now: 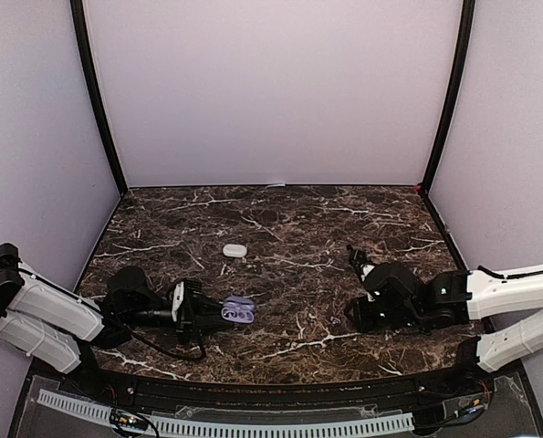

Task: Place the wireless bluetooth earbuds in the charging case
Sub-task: Adjust the right earbud at the center of the board.

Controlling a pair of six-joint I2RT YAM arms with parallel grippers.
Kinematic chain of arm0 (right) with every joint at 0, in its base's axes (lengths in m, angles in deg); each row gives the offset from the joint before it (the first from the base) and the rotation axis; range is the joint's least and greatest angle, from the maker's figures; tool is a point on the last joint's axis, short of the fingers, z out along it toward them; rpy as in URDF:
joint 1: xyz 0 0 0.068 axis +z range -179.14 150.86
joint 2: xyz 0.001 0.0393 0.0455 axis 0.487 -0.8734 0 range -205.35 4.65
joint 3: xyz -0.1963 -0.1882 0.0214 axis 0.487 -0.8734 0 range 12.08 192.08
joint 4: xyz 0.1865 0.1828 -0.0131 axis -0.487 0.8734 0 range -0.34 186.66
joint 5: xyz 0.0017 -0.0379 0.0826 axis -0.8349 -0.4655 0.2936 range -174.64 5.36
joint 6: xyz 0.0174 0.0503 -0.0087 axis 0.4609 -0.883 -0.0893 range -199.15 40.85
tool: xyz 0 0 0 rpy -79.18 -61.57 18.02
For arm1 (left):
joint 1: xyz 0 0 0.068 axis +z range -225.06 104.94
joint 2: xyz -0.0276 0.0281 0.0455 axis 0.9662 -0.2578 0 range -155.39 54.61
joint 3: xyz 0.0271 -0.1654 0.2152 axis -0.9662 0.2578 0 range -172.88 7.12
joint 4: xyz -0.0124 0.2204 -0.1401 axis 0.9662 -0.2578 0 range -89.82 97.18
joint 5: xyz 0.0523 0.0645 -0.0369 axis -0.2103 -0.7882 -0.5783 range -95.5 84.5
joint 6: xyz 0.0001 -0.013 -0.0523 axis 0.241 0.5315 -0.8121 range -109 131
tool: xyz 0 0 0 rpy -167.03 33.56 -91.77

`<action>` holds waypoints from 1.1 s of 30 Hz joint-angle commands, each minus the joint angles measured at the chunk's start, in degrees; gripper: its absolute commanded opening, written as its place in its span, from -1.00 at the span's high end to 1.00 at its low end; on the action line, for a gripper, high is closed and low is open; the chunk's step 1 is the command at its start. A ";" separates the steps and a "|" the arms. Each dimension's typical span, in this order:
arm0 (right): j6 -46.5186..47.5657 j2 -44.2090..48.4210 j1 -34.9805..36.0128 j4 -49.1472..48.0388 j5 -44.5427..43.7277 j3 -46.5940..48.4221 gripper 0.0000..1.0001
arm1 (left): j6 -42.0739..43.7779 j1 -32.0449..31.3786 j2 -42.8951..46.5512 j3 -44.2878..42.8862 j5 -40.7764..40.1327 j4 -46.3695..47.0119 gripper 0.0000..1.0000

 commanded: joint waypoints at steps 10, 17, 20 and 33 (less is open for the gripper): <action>-1.42 -11.47 -2.28 4.53 -0.24 4.97 0.37 | 0.35 -0.27 0.53 0.92 1.16 4.89 0.84; 0.37 -18.05 -2.33 2.35 -1.24 7.89 0.39 | 0.09 -0.27 0.69 1.01 1.69 4.62 0.84; 0.91 -19.66 -2.33 1.82 -1.05 8.46 0.40 | 0.15 -0.27 0.84 0.92 1.70 4.36 0.84; 2.69 -21.79 -2.33 -2.00 3.60 8.73 0.41 | 0.18 -0.27 1.52 0.96 1.94 3.72 0.84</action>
